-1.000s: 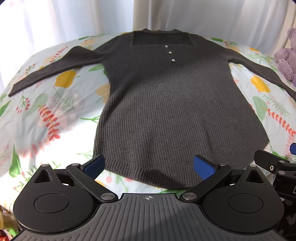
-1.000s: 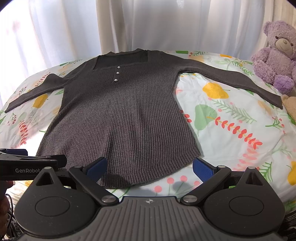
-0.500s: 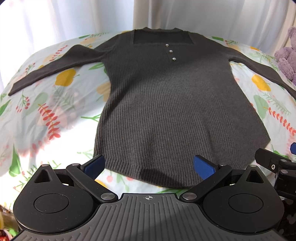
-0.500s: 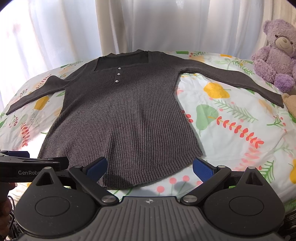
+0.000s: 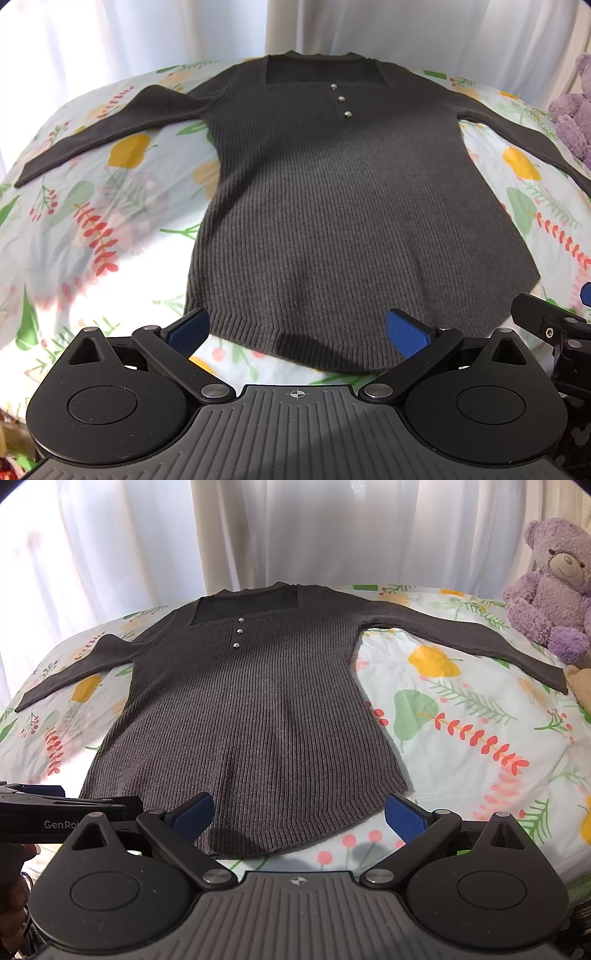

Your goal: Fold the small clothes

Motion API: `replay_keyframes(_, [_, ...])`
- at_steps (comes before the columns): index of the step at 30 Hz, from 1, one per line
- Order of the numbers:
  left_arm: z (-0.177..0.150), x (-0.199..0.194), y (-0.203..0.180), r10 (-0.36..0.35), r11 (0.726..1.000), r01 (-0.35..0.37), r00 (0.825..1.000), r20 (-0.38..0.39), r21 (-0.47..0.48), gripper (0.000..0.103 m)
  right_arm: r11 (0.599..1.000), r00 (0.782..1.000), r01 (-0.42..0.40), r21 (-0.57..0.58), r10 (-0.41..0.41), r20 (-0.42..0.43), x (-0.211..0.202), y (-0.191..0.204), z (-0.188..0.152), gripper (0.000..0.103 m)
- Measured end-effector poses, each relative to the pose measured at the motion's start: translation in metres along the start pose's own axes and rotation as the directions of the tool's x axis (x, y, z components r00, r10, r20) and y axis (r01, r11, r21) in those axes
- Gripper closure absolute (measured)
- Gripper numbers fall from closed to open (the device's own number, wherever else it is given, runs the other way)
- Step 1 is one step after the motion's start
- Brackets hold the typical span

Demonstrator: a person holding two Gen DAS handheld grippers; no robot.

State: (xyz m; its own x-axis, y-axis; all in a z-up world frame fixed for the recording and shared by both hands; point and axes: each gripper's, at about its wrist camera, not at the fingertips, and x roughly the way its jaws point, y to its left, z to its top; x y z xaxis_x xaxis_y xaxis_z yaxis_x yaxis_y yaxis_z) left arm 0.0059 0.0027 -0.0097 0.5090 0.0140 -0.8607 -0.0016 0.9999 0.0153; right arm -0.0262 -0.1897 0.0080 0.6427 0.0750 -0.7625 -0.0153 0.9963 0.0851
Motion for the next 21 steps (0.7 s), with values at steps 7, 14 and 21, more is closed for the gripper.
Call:
replay_keyframes(7, [0.0012, 0.0017, 0.0007, -0.003, 1.000, 0.003, 1.000, -0.004, 0.000, 0.000, 1.000, 1.000, 0.007, 0.005, -0.007, 0.010, -0.0006, -0.0003, 0.0007, 0.004])
replay_keyframes(14, [0.0027, 0.0039, -0.0002, -0.004, 1.000, 0.004, 1.000, -0.010, 0.003, 0.000, 1.000, 0.999, -0.025, 0.015, 0.025, 0.027, -0.0034, -0.0011, 0.0026, 0.004])
replay_keyframes(21, [0.0036, 0.0059, -0.0012, -0.006, 1.000, 0.006, 1.000, -0.020, 0.010, 0.000, 0.998, 0.998, -0.059, 0.011, 0.059, 0.039, -0.0048, -0.0002, 0.0039, 0.004])
